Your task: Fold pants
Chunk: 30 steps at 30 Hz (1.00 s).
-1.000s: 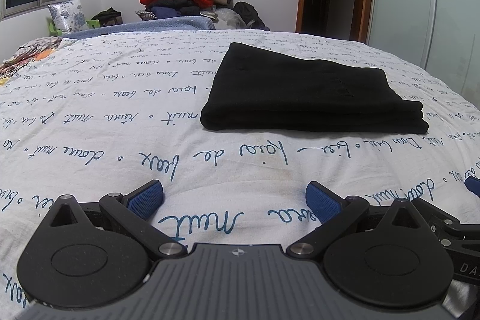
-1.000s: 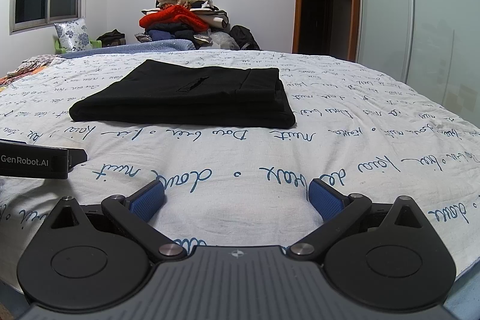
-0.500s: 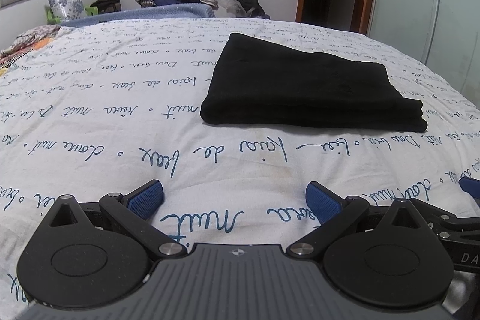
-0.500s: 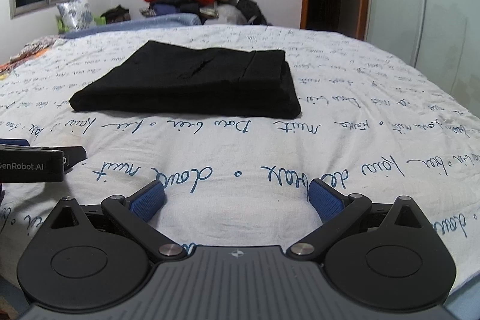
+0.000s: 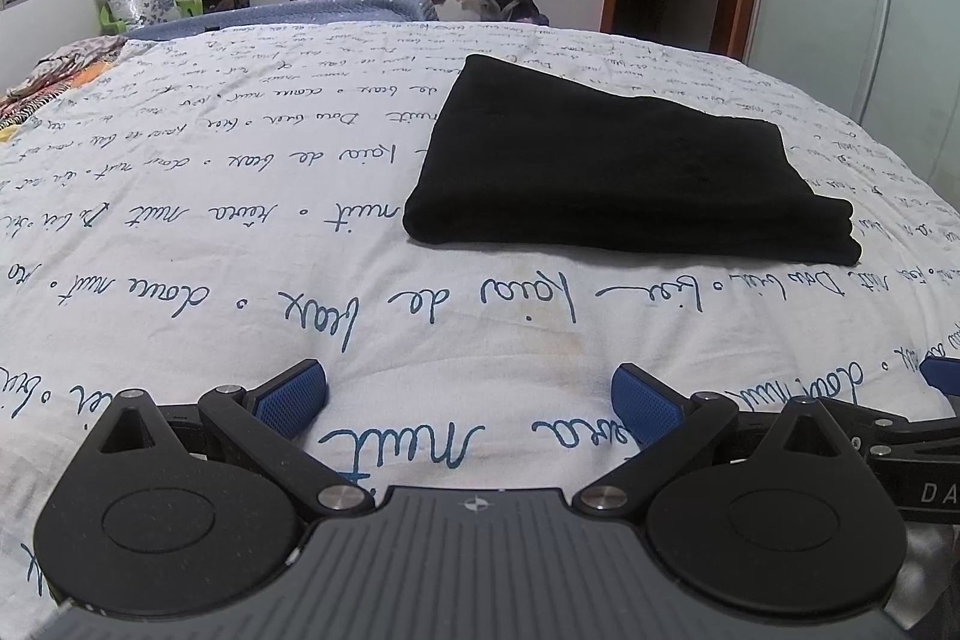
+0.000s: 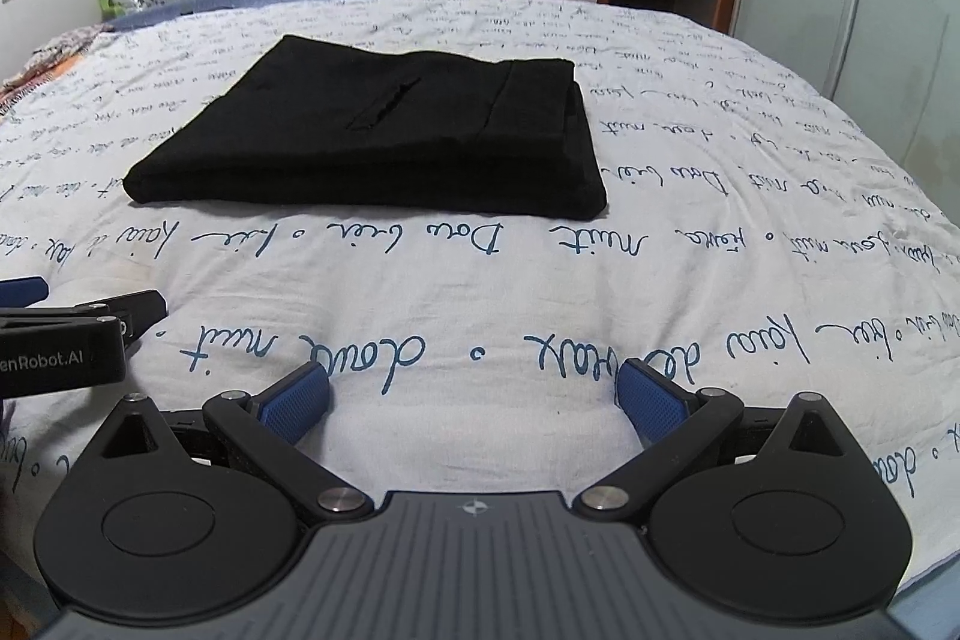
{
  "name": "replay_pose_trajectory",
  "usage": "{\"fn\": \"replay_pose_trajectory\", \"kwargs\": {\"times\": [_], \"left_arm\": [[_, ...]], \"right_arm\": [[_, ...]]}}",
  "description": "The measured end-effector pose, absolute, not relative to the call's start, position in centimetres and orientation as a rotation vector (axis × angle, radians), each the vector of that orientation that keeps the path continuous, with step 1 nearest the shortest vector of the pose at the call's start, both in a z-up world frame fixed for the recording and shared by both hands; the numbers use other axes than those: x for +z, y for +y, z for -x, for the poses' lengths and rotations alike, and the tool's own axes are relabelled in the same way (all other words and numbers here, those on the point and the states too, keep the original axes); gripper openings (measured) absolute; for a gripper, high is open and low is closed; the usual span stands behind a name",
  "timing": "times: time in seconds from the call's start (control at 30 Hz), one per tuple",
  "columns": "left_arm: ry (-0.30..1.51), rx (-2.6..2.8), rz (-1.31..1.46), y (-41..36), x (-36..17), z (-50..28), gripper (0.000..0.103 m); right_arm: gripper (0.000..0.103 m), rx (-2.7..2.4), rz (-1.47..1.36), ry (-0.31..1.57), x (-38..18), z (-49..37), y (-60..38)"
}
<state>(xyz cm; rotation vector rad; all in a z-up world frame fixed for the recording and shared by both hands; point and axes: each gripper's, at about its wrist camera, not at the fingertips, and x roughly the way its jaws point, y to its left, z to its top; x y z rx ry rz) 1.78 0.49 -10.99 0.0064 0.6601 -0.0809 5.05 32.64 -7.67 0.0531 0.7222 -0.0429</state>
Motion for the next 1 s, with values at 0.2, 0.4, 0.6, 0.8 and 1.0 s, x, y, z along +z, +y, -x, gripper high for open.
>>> {"fn": "replay_pose_trajectory", "kwargs": {"times": [0.2, 0.4, 0.6, 0.8, 1.0], "left_arm": [[0.660, -0.083, 0.000, 0.6, -10.9, -1.7, 0.103], [0.663, -0.081, -0.002, 0.6, -10.9, -1.7, 0.103], [0.663, -0.081, -0.003, 0.5, -10.9, -1.8, 0.103], [0.663, -0.080, -0.003, 0.5, -10.9, -1.8, 0.103], [0.660, -0.081, -0.004, 0.5, -10.9, -1.7, 0.103]], "right_arm": [[0.103, -0.042, -0.048, 0.712, -7.6, -2.5, 31.1], [0.103, -0.040, -0.048, 0.710, -7.4, -1.2, 30.3], [0.103, -0.039, -0.048, 0.707, -7.4, -0.8, 30.1], [0.103, -0.038, -0.048, 0.705, -7.4, -0.4, 29.8], [0.103, -0.038, -0.048, 0.705, -7.4, -0.4, 29.8]]}}
